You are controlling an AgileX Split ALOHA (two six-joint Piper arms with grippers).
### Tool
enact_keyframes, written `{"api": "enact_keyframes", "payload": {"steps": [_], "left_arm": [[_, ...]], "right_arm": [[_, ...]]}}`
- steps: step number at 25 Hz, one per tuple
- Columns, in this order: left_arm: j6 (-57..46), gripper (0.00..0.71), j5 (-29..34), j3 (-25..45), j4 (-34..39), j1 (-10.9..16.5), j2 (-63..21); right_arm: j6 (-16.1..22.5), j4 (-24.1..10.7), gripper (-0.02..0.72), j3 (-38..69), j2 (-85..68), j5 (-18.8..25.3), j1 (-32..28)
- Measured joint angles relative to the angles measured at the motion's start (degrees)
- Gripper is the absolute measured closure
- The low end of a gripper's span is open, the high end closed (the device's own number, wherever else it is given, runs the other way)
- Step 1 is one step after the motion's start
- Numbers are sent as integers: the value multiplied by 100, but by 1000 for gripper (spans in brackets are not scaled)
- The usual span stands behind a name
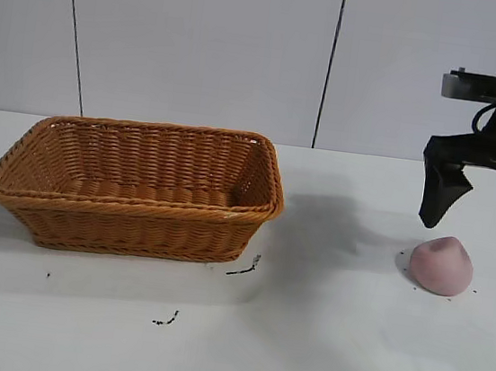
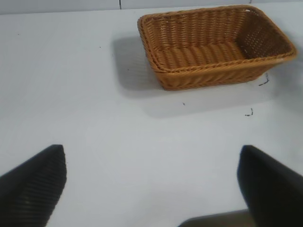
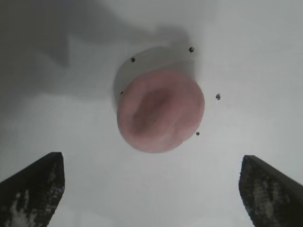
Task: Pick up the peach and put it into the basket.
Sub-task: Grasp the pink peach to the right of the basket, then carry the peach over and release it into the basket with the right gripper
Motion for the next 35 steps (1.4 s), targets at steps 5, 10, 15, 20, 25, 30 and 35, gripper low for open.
{"api": "enact_keyframes", "payload": {"steps": [5, 10, 15, 20, 25, 30, 35], "left_arm": [[0, 16, 0, 0, 0, 0, 0], [0, 16, 0, 0, 0, 0, 0], [0, 16, 0, 0, 0, 0, 0], [0, 16, 0, 0, 0, 0, 0], [0, 16, 0, 0, 0, 0, 0], [0, 16, 0, 0, 0, 0, 0], [0, 16, 0, 0, 0, 0, 0]], "right_arm": [[30, -83, 8, -13, 456, -501, 0], [36, -83, 14, -13, 767, -657, 0], [36, -83, 231, -13, 792, -645, 0], [-2, -83, 602, -17, 792, -578, 0], [-103, -83, 716, -55, 682, -447, 0], [-121, -83, 716, -319, 32, 15, 0], [-121, 9, 717, -1519, -385, 1073, 0]]}}
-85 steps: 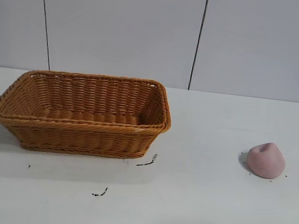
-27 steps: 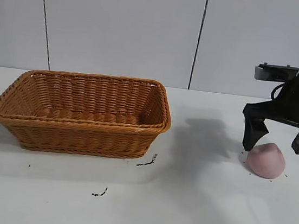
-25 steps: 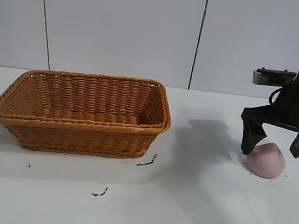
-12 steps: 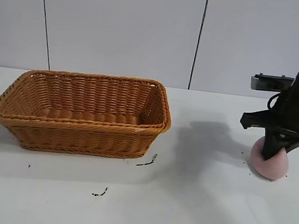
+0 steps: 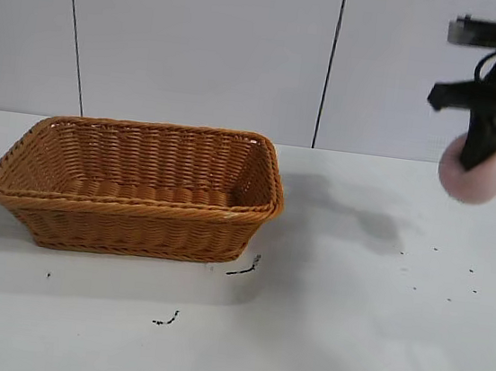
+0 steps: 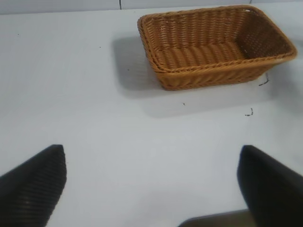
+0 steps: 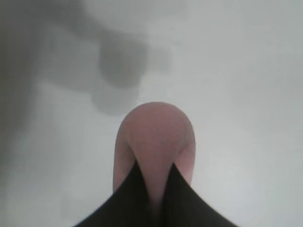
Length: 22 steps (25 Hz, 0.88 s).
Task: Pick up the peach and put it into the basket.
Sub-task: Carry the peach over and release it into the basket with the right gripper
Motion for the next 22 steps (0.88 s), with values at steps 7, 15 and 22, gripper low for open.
{"api": "enact_keyframes", "payload": {"steps": [7, 15, 22], "left_arm": [[0, 16, 0, 0, 0, 0, 0], [0, 16, 0, 0, 0, 0, 0], [0, 16, 0, 0, 0, 0, 0]], "right_arm": [[0, 71, 717, -1593, 340, 742, 515], [89, 112, 717, -2918, 1144, 929, 1828], [106, 175, 717, -3006, 1790, 533, 2854]]}}
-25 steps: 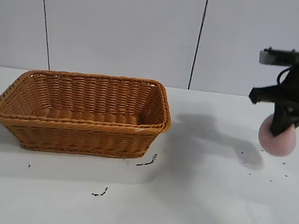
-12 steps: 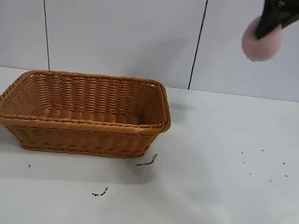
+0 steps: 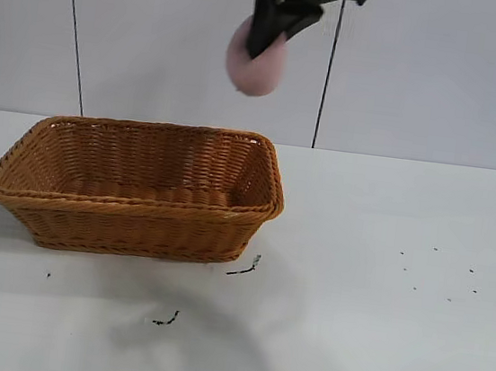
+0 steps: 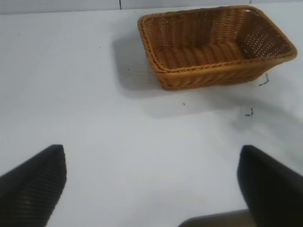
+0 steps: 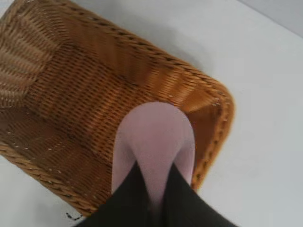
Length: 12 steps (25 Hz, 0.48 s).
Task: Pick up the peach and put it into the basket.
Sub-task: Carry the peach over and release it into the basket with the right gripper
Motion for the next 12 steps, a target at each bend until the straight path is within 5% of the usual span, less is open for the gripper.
{"api": "enact_keyframes", "payload": {"steps": [12], "left_arm": [[0, 16, 0, 0, 0, 0, 0]], "right_arm": [[0, 0, 681, 0, 1273, -982, 338]]}}
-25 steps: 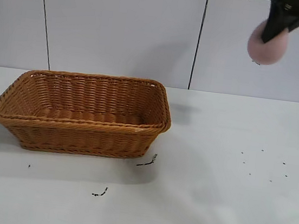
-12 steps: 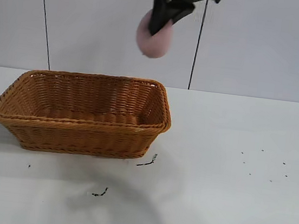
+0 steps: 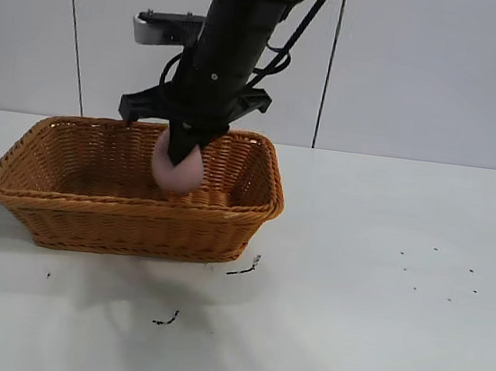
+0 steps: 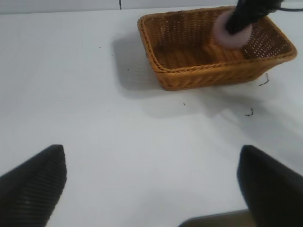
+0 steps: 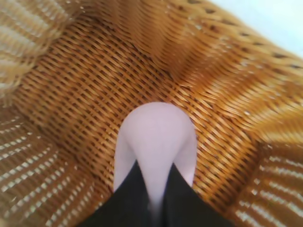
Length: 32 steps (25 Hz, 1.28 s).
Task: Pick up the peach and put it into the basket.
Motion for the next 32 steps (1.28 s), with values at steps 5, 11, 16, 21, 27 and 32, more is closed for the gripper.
{"api": "enact_keyframes", "payload": {"steps": [5, 11, 16, 21, 27, 32], "left_arm": [[0, 16, 0, 0, 0, 0, 0], [0, 16, 0, 0, 0, 0, 0], [0, 16, 0, 0, 0, 0, 0], [0, 16, 0, 0, 0, 0, 0], [0, 16, 0, 0, 0, 0, 0], [0, 16, 0, 0, 0, 0, 0]], "right_arm": [[0, -32, 271, 0, 45, -8, 0], [0, -306, 24, -272, -217, 321, 0], [51, -369, 15, -1126, -465, 1092, -144], [68, -369, 15, -1606, -535, 1555, -817], [68, -389, 15, -1608, -541, 1767, -2109], [68, -267, 15, -1608, -546, 1811, -3019]]}}
